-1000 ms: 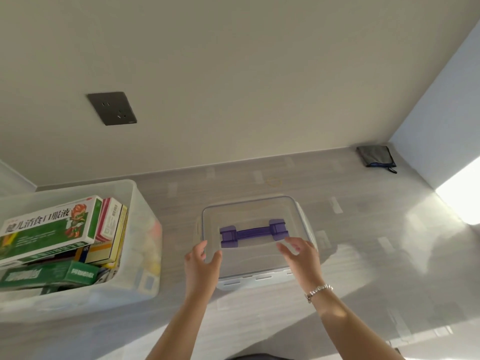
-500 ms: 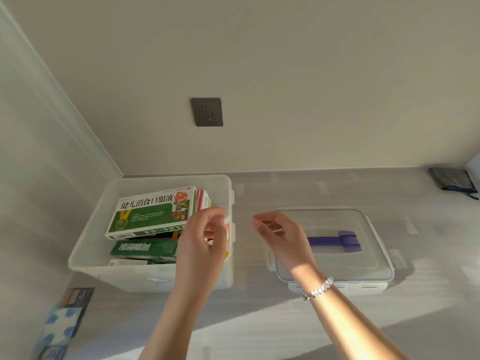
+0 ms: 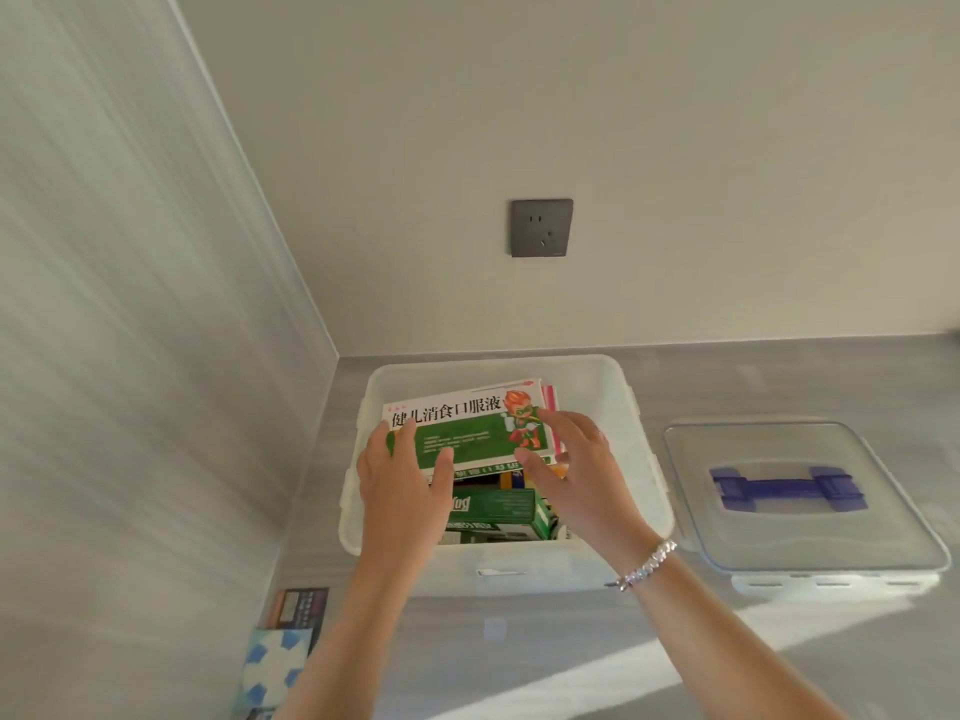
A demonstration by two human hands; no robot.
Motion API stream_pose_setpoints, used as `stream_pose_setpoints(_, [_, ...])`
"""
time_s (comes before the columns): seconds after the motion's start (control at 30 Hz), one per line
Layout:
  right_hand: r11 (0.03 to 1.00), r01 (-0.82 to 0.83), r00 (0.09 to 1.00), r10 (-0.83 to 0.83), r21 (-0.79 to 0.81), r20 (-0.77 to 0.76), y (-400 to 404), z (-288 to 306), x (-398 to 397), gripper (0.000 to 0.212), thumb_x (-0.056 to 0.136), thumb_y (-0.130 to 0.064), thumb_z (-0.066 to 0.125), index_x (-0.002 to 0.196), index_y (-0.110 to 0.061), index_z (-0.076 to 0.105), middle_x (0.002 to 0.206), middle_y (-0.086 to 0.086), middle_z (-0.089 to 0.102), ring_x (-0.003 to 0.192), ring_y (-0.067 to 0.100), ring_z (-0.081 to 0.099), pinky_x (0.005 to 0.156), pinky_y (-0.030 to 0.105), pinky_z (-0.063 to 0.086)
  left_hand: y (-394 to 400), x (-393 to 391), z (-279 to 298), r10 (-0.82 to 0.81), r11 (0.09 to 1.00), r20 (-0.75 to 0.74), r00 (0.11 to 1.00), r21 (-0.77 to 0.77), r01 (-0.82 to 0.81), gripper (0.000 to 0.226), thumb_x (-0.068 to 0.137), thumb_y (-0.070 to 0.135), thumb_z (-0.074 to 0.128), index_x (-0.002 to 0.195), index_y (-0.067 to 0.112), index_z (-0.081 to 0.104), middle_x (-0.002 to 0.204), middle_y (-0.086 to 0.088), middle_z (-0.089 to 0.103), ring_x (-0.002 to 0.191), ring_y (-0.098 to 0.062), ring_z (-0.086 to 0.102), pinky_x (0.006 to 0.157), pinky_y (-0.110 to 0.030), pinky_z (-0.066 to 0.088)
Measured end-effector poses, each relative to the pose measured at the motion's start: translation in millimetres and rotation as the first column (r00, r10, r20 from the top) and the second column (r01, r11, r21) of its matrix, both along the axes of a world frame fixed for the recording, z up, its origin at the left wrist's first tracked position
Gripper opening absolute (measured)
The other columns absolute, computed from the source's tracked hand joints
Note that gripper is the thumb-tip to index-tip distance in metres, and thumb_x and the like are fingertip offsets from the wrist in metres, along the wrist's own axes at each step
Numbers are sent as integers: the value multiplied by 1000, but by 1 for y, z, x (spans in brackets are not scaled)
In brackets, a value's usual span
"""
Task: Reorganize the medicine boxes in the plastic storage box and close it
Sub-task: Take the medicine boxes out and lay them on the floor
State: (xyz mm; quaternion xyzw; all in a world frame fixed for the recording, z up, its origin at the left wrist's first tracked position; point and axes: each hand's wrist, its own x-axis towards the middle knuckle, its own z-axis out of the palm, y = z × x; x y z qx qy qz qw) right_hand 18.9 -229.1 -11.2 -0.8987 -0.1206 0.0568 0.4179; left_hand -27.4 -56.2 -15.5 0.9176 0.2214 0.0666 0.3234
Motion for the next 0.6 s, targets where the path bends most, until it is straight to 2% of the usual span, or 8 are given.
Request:
stream_pose_setpoints(0.1, [988,74,995,-83,-134,-59,10,-8,9,55,88,-43,49,138,-26,36,136,2,40,128,25,31,104,41,35,11,9,-8,-82,993,-142,986,-94,69,63,94,45,40,147,16,22,154,-11,22,142,-27,20,115,-47,25])
stream_pose_setpoints(0.2, [973,123,973,-157,-196,-170,15,-12,18,49,88,-47,47,131,-25,42,129,9,47,119,27,41,96,41,40,13,16,-14,-149,988,-302,942,-16,151,66,94,52,33,148,16,20,158,-10,11,145,-29,10,116,-49,17])
stream_pose_setpoints(0.27, [967,204,950,-233,-153,-207,18,-11,23,46,86,-47,52,124,-21,48,120,10,51,98,23,55,78,33,49,14,17,-16,-192,977,-344,919,25,213,65,94,54,30,147,18,24,159,-10,10,145,-29,10,115,-50,16])
stream_pose_setpoints(0.33, [955,286,925,-296,-77,-239,21,-8,25,36,83,-45,59,110,-22,52,114,11,53,77,18,58,60,26,46,16,17,-18,-196,977,-338,921,18,214,63,94,54,30,146,19,26,158,-10,13,145,-29,11,114,-49,16])
stream_pose_setpoints(0.4, [936,353,903,-344,-15,-256,22,-11,23,29,79,-43,64,98,-25,51,113,10,52,87,22,56,70,31,48,19,16,-19,-177,983,-307,935,-10,183,59,94,52,31,144,20,32,157,-8,18,144,-27,15,114,-49,17])
stream_pose_setpoints(0.47, [916,397,892,-372,50,-258,24,-13,19,30,76,-40,69,95,-27,52,111,7,54,100,24,53,80,37,48,19,15,-17,-166,986,-283,945,-28,165,56,94,50,33,142,21,35,156,-7,22,144,-26,18,113,-50,18])
stream_pose_setpoints(0.53, [895,418,881,-357,158,-310,27,-10,16,32,74,-35,72,97,-22,53,105,6,62,95,25,60,74,36,52,18,15,-16,-164,986,-271,949,-26,163,55,95,50,34,142,21,36,156,-6,24,144,-24,18,113,-49,19])
stream_pose_setpoints(0.6, [863,445,861,-337,242,-381,29,-8,15,34,75,-29,73,100,-17,54,98,6,69,89,26,67,75,42,55,18,15,-15,-166,986,-263,951,-31,163,54,95,49,34,141,21,37,155,-5,26,144,-23,18,113,-48,19])
